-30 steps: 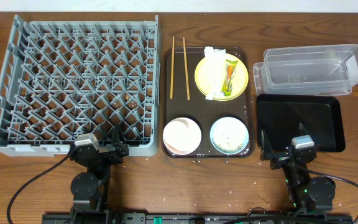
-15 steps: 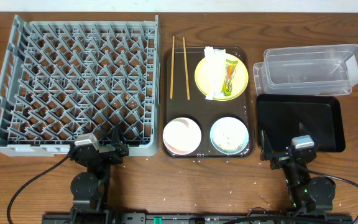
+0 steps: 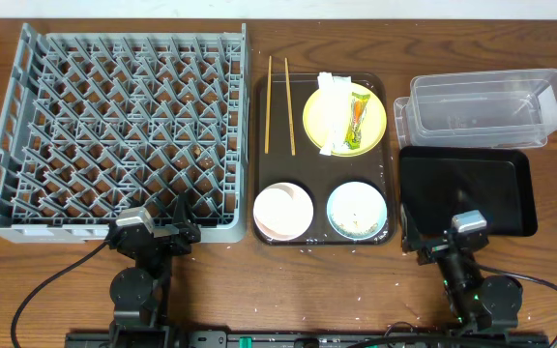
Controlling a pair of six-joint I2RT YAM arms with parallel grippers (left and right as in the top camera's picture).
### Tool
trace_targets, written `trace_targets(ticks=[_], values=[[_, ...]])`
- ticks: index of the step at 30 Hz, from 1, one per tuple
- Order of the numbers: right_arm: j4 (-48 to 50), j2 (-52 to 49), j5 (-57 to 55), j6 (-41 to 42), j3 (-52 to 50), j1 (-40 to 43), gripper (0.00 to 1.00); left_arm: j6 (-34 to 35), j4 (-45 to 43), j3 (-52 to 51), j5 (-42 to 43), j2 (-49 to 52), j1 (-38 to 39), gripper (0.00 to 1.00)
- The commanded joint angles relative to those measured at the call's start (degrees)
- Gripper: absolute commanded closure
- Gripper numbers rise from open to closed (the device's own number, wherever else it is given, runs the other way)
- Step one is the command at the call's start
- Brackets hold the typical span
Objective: Sort waste into correct bins and load items into the dishwasher
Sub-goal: 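Reach the right gripper to the napkin and wrapper on the yellow plate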
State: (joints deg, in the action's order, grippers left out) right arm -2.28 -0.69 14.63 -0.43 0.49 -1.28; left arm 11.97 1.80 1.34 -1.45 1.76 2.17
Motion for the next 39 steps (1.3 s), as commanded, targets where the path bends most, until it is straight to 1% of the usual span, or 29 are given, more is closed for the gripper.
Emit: trace_targets(ticks=[1,2,5,7,9,10,11,14,16,20,22,23,27,28,31,33,35,36,39], values=[[-0.3,0.2,5.1,2.1,-0.2,0.6,0.01,-0.3,2.0,-1.1,-0.6,-0.3,-0.2,0.09],[-0.3,0.1,5.1,2.1,-0.2,0.6,0.01,-0.2,2.0,-1.1,-0.5,-0.3,-0.2,0.09],[-0.1,-0.7,7.0,2.2,-0.2,0.6,0.01,-0.2,2.0,-1.1,4.3,-0.3,-0.2,0.09],[0.5,-0.8,7.3,4.9,-0.2,0.6,0.01,-0.2,0.7,-1.1,7.8,-0.3,-0.2,0.09],[2.8,-0.8,7.3,9.0,-0.2,0.6,0.01,-0.1,-3.3,-1.1,11.9,-0.3,-0.2,0.09],[4.1,-0.8,7.4,12.7,0.2,0.6,0.01,2.6,-5.9,-0.8,12.6,-0.3,-0.2,0.09],[4.1,-0.9,7.4,13.8,0.5,0.6,0.01,3.5,-5.8,-0.4,12.6,-0.3,-0.2,0.09],[4.0,-2.5,8.4,14.2,2.7,0.6,0.01,3.8,-5.7,1.7,13.0,0.7,-0.2,0.09],[4.0,-5.4,8.4,14.1,5.0,0.6,0.01,3.8,-5.1,4.0,13.0,2.7,-0.2,0.09],[3.7,-16.9,10.1,14.1,13.0,0.6,0.01,3.8,-1.7,11.9,13.0,11.5,-0.2,0.09],[1.6,-26.0,12.3,13.4,19.5,0.6,0.01,3.8,2.8,18.9,13.0,18.7,-0.2,0.09],[-1.6,-33.2,13.1,12.2,25.1,0.6,0.01,3.8,7.1,24.6,13.1,24.2,-0.2,0.09],[-12.5,-48.2,13.1,6.3,38.6,0.6,0.01,3.8,17.4,37.2,14.1,35.1,-0.2,0.09],[-17.2,-53.5,13.1,4.7,43.7,0.6,0.01,3.8,20.4,41.1,14.7,38.4,-0.2,0.09],[-24.7,-62.7,16.0,4.0,52.6,0.6,0.01,3.8,23.9,46.4,17.7,43.4,-0.2,0.09],[-26.4,-65.6,17.3,4.0,55.3,0.6,0.01,3.8,23.9,46.9,19.6,44.4,-0.2,0.09],[-26.5,-67.6,21.6,6.7,56.7,0.6,0.01,3.8,24.5,46.8,20.3,44.6,-0.2,0.09],[-27.4,-68.0,23.8,8.7,56.8,0.6,0.01,3.8,24.9,46.8,20.3,44.5,-0.2,0.09],[-27.1,-68.2,24.8,9.9,56.8,0.5,0.01,3.8,26.6,46.8,22.5,44.5,-0.2,0.09]])
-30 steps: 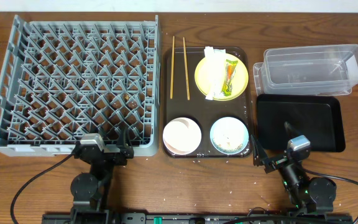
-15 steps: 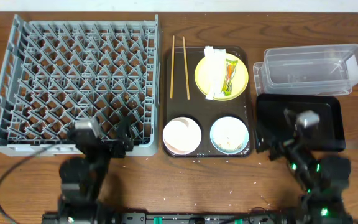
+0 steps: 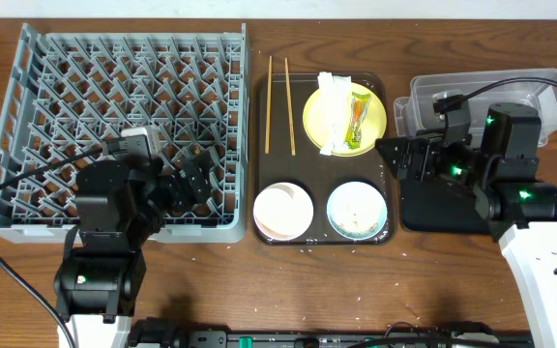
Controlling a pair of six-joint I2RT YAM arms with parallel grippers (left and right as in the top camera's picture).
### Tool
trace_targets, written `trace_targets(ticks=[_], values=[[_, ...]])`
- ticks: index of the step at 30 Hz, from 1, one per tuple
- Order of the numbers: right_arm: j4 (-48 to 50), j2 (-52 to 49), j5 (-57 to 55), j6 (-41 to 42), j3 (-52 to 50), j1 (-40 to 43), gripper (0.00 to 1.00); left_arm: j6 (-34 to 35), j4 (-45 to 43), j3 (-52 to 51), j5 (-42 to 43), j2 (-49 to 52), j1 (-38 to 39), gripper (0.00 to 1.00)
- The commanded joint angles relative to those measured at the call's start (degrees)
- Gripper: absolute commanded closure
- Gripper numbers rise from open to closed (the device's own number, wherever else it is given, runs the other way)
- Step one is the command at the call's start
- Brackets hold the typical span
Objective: Sort waste into correct bins and load items into the dishwasher
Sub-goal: 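Reach the right gripper to the napkin and wrapper on the yellow plate, then grasp the napkin and wrapper, drop them into the clear bin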
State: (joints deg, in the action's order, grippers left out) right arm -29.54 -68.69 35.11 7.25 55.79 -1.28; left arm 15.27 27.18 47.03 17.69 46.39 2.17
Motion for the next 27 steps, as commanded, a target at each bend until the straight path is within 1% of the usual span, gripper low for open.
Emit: trace_targets(ticks=[1,4,5,6,7,9,10,12,16,18,22,24,27], values=[[0.3,-0.2,4.1,2.6,1.5,0.1,0.01,0.5,2.4,1.2,3.6,-0.2,-0.2,0.09],[0.1,-0.2,1.9,4.5,1.5,-1.8,0.01,0.5,3.1,1.3,5.8,0.1,-0.2,0.09],[-0.3,-0.5,-2.4,4.8,2.3,-4.3,0.04,0.5,4.1,2.8,6.8,0.6,-0.2,0.09],[-1.3,-0.9,-5.0,5.0,3.5,-5.7,0.05,0.4,5.4,4.1,6.8,1.2,-0.2,0.09],[-3.2,-1.8,-8.3,5.2,5.6,-7.6,0.05,-0.4,7.7,6.3,6.7,2.0,-0.2,0.09],[-8.5,-5.5,-15.8,4.7,12.3,-12.6,0.06,-3.5,15.1,13.4,6.7,5.0,-0.2,0.09],[-10.0,-7.8,-19.1,4.6,15.3,-14.8,0.08,-4.5,18.7,16.9,6.7,6.4,-0.2,0.09],[-10.1,-10.7,-22.0,4.7,17.5,-17.1,0.18,-4.5,21.6,19.8,6.7,7.6,-0.2,0.09],[-7.3,-18.0,-23.8,4.9,18.1,-21.1,0.37,-4.5,24.2,20.3,6.7,7.7,-0.2,0.09],[-7.1,-21.9,-26.6,5.0,18.1,-22.4,0.41,-4.5,25.6,20.3,6.8,7.7,-0.2,0.09],[-5.3,-27.2,-32.3,5.0,18.1,-22.5,0.43,-4.5,27.5,20.3,6.8,7.7,-0.2,0.09],[-1.8,-29.8,-32.2,7.4,18.1,-22.6,0.46,-4.5,27.3,20.3,7.4,7.7,-0.2,0.09],[6.1,-34.9,-32.8,8.4,18.1,-22.8,0.46,-4.5,27.4,20.3,7.4,7.8,-0.2,0.09]])
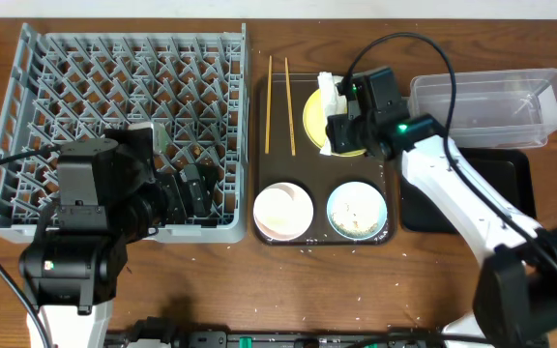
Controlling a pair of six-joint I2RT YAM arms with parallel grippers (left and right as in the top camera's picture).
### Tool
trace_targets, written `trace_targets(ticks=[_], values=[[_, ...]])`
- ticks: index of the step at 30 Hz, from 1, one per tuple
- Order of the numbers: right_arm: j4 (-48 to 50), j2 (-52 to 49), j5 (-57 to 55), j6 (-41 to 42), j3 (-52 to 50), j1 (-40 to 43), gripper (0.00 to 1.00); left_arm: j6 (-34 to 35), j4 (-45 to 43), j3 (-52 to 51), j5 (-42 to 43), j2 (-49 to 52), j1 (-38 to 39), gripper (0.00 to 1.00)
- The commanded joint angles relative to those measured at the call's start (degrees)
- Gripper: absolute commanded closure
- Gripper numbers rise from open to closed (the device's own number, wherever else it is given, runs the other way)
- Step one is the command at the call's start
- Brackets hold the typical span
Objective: Sort waste into correct bins and load items into the dishwasher
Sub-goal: 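Grasp the napkin and wrapper, drop them into the clear bin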
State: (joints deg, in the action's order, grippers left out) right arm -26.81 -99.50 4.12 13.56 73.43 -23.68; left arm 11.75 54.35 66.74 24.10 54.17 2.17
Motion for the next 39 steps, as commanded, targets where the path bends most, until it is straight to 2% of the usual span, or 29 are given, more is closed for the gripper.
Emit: trace_targets(ticks=[1,5,8,9,11,12,13,20,24,28,32,34,35,36,37,38,39], values=[[7.8,-7.2,-2.5,2.3,0.5,-0.4,0.44,-1.0,0.3,0.6,1.0,0.0,-0.2,0.09],[17.9,-16.8,-3.4,2.4,0.5,-0.4,0.43,-1.0,0.2,0.6,0.5,0.1,-0.2,0.09],[19.8,-20.9,-5.4,5.4,0.5,-0.4,0.44,-1.0,0.3,0.6,0.5,0.1,-0.2,0.09],[20.0,-21.6,-5.4,6.1,0.5,-0.4,0.51,-1.0,0.3,0.6,0.5,0.1,-0.2,0.09],[19.7,-22.1,-5.3,7.3,0.5,-0.4,0.72,-1.0,0.3,0.6,0.5,0.1,-0.2,0.09],[19.2,-21.7,-5.1,7.5,0.5,-0.4,0.93,-1.0,0.3,0.6,0.5,0.1,-0.2,0.09],[18.3,-21.0,-4.9,8.0,0.6,-0.4,0.99,-1.0,0.3,0.6,0.5,0.1,-0.2,0.09],[15.8,-5.7,11.6,14.2,0.8,4.7,0.99,-1.0,0.3,0.6,0.5,0.1,-0.2,0.09],[4.6,2.6,2.7,28.8,0.8,11.7,0.99,-1.0,0.8,0.6,0.5,0.1,-0.2,0.09],[0.4,3.1,-9.3,36.5,0.7,20.9,0.99,-1.0,0.9,0.6,0.5,0.1,-0.2,0.09],[0.6,1.9,-10.2,39.2,0.7,25.0,0.99,-1.0,0.9,0.6,0.5,0.1,-0.2,0.09],[0.6,0.8,-12.6,39.1,0.7,25.3,0.93,-1.0,0.9,0.6,0.5,0.1,-0.2,0.09],[0.6,0.0,-14.8,39.1,0.7,25.3,0.85,-1.0,0.9,0.6,0.5,0.1,-0.2,0.09],[0.8,-0.3,-15.8,39.1,0.7,25.3,0.71,-1.0,0.9,0.6,0.5,0.1,-0.2,0.09],[1.4,-0.5,-16.1,39.0,0.7,25.3,0.46,-1.0,0.9,0.6,0.5,0.1,-0.2,0.09],[5.6,0.2,-11.3,31.3,0.8,25.3,0.11,-1.0,0.9,0.6,0.5,0.1,-0.2,0.09],[6.8,0.8,-7.3,28.5,0.8,25.2,0.02,-1.0,0.9,0.6,0.5,0.1,-0.2,0.09]])
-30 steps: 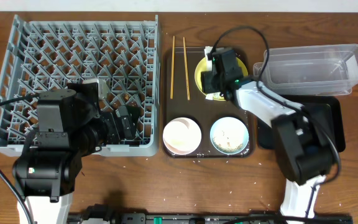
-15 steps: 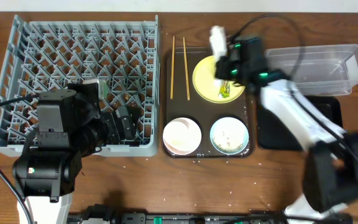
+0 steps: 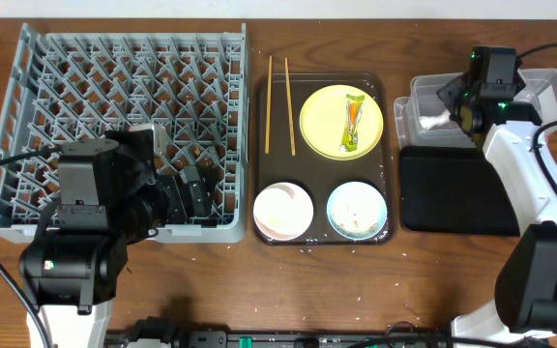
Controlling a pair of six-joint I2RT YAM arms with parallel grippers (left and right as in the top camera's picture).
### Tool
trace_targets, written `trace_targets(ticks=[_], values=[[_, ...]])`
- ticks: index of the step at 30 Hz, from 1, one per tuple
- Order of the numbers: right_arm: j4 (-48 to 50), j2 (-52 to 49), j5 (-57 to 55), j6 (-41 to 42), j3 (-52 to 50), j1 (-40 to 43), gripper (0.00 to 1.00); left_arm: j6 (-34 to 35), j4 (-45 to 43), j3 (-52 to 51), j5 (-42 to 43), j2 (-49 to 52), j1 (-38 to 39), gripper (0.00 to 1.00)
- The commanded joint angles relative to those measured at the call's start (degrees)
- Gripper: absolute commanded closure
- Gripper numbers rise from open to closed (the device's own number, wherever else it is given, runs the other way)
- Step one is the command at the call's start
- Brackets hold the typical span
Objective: Sort waste into correct bins and load items into the dishwasher
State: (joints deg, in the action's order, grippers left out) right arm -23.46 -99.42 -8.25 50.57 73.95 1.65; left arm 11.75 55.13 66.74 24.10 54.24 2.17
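Observation:
A black tray (image 3: 262, 164) holds two chopsticks (image 3: 278, 92), a yellow plate (image 3: 322, 121) with a green-orange packet (image 3: 355, 121), a white bowl (image 3: 281, 211) and a pale blue bowl (image 3: 358, 211). My right gripper (image 3: 450, 109) hangs over the left end of the clear plastic bin (image 3: 540, 92). A white wrapper (image 3: 429, 122) sits at its fingertips inside the bin, and the fingers look shut on it. My left gripper (image 3: 193, 189) hovers open and holding nothing over the near right part of the grey dish rack (image 3: 27, 116).
A black bin (image 3: 453, 193) lies in front of the clear bin, under the right arm's forearm. The rack fills the table's left half, and the tray sits between rack and bins. Cables trail along the near edge.
My right gripper was down on the white wrapper at the yellow plate. It is now over the clear bin with the wrapper, and only the packet is left on the plate. The left arm is unchanged.
Both arms were folded low at the table's near edge. Then both were raised, the left over the rack, the right over the bins. The right gripper was then on the white wrapper at the plate, and now it has the wrapper in the clear bin.

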Motion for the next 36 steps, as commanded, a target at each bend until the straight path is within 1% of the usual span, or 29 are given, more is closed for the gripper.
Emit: trace_targets(ticks=[1,2,3,4,5,7,9,11,12,13,14,16,17,18,20,21,22,24,25,29,33,34,35,36], values=[[4.9,2.0,12.2,-11.7,0.3,-0.6,0.01,-1.0,0.1,0.6,0.5,0.0,-0.2,0.09],[5.5,2.7,15.9,-13.2,0.3,-1.0,0.01,-1.0,0.1,0.6,0.5,0.0,-0.2,0.09],[6.4,4.4,23.5,-16.8,0.3,-2.4,0.01,-1.0,0.1,0.6,0.5,0.0,-0.2,0.09],[7.0,5.3,27.8,-20.2,0.3,-3.8,0.02,-1.0,0.1,0.6,0.5,0.0,-0.2,0.09],[6.9,6.1,31.5,-26.2,0.3,-6.2,0.07,-1.0,0.1,0.6,0.5,0.0,-0.2,0.09],[4.0,6.1,30.4,-33.2,0.3,-11.0,0.15,-1.0,0.1,0.6,0.5,0.0,-0.2,0.09],[0.0,4.5,22.4,-35.4,0.1,-16.0,0.23,-1.0,0.1,0.6,0.5,0.0,-0.2,0.09],[-2.4,2.1,13.0,-35.3,0.1,-19.8,0.31,-1.0,0.1,0.6,0.5,0.0,-0.2,0.09],[-2.5,-1.0,4.9,-34.7,0.1,-22.6,0.33,-1.0,0.1,0.6,0.5,0.0,-0.2,0.09],[-1.3,-3.8,0.4,-34.7,0.1,-24.0,0.38,-1.0,0.1,0.6,0.5,0.0,-0.2,0.09],[0.0,-5.9,-1.5,-34.1,0.1,-24.5,0.44,-1.0,0.1,0.6,0.5,0.0,-0.2,0.09],[1.5,-9.2,-3.5,-31.7,0.1,-24.8,0.49,-1.0,0.1,0.6,0.5,0.0,-0.2,0.09],[3.0,-12.6,-4.9,-27.6,0.1,-24.4,0.47,-1.0,0.1,0.6,0.5,0.0,-0.2,0.09],[4.2,-14.4,-4.7,-25.6,0.1,-23.9,0.45,-1.0,0.2,0.6,0.5,0.0,-0.2,0.09],[6.3,-17.3,-2.7,-24.9,0.1,-23.6,0.44,-1.0,0.1,0.6,0.5,0.0,-0.2,0.09],[6.6,-18.0,-2.1,-24.9,0.1,-23.6,0.46,-1.0,0.1,0.6,0.5,0.0,-0.2,0.09],[6.6,-18.3,-1.9,-24.9,0.1,-23.6,0.51,-0.9,0.2,0.6,0.6,0.0,-0.2,0.09],[6.1,-18.5,-1.8,-24.9,0.1,-23.6,0.81,-1.0,0.3,0.6,0.6,0.0,-0.2,0.09],[5.8,-18.5,-1.8,-24.9,0.1,-23.6,0.99,-1.0,0.3,0.6,0.6,0.0,-0.2,0.09],[4.0,-15.6,1.7,-24.9,0.2,-23.3,0.99,-1.0,0.6,0.6,0.6,0.0,-0.2,0.09],[2.8,-8.0,7.6,-24.8,0.2,-21.7,0.99,-1.0,1.0,0.6,0.5,0.0,-0.2,0.09],[2.2,-5.0,8.6,-24.2,0.2,-20.9,0.99,-1.0,1.0,0.6,0.6,0.0,-0.2,0.09],[2.0,-4.2,8.6,-23.8,0.2,-20.7,0.99,-1.0,1.0,0.6,0.6,0.0,-0.2,0.09],[0.8,-0.2,8.3,-21.2,0.2,-19.1,0.99,-1.0,1.0,0.6,0.5,0.0,-0.2,0.09]])
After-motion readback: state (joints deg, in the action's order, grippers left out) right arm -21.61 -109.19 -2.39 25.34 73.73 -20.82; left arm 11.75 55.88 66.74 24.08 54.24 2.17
